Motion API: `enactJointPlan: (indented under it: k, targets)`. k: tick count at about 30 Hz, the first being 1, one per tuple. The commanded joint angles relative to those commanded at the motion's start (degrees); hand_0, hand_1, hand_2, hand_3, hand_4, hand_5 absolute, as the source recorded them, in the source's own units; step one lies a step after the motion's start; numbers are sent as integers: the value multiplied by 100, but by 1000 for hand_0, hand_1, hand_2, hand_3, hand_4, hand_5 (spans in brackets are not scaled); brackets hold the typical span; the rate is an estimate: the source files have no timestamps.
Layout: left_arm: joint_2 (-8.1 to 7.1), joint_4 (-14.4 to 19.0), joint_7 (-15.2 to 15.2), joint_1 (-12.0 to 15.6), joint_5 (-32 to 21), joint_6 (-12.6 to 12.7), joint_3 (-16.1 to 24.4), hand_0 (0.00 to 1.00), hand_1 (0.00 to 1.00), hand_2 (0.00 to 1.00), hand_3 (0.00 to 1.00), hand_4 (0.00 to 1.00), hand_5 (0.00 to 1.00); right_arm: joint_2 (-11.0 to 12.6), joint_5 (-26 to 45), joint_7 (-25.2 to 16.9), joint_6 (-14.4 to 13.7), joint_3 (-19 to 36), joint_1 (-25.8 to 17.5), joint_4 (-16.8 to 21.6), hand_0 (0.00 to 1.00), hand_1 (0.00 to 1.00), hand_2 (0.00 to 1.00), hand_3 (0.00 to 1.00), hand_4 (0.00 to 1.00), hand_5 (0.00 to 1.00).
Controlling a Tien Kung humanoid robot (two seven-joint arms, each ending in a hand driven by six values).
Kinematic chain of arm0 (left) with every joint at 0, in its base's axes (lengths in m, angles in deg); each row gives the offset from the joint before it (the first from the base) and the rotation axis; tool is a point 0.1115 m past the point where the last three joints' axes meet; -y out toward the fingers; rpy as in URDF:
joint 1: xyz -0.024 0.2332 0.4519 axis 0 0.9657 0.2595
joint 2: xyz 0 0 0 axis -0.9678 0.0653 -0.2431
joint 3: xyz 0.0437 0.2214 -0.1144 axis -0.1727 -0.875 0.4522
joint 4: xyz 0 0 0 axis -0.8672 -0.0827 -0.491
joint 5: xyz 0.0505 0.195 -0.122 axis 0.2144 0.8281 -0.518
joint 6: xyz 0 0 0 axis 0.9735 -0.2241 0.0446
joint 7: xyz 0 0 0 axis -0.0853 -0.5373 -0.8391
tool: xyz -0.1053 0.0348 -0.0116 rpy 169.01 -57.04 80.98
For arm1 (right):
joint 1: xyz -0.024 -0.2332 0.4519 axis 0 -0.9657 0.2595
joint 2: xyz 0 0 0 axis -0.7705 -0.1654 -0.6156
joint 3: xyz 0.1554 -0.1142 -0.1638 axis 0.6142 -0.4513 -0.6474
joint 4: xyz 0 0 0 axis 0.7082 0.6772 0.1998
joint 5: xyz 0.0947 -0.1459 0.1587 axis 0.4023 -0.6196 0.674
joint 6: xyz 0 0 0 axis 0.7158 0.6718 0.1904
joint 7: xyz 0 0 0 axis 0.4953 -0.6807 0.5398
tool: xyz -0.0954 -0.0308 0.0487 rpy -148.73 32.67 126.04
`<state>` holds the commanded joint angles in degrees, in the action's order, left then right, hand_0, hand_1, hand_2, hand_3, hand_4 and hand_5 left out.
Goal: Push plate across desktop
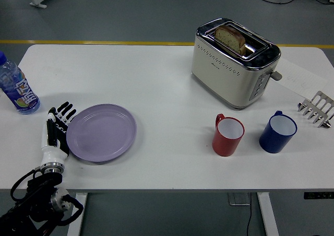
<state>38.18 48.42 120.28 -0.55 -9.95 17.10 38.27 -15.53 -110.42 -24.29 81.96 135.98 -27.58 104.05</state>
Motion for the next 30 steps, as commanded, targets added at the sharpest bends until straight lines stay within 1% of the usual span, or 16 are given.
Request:
enactJointPlan:
  k: [6,14,19,30]
  targets:
    - [-42,3,27,-142,-164,16,-355,724,756,777,659,375,998,0,-37,-6,12,19,35,0,569,533,613,596,85,561]
    - [-52,-18,41,-306,-371,33,-760,723,755,777,659,376,998,0,-95,-16,31,47,68,-1,569,532,613,596,85,562]
    - [-16,-112,41,-463,-598,69,-1025,723,755,777,656,374,998,0,-135,-26,47,59,81,-1,569,533,613,597,85,561]
    - [62,-183,41,-700,-863,111,-1548,721,753,777,652,373,998,0,-183,-32,60,77,72,2,570,532,613,597,84,560]
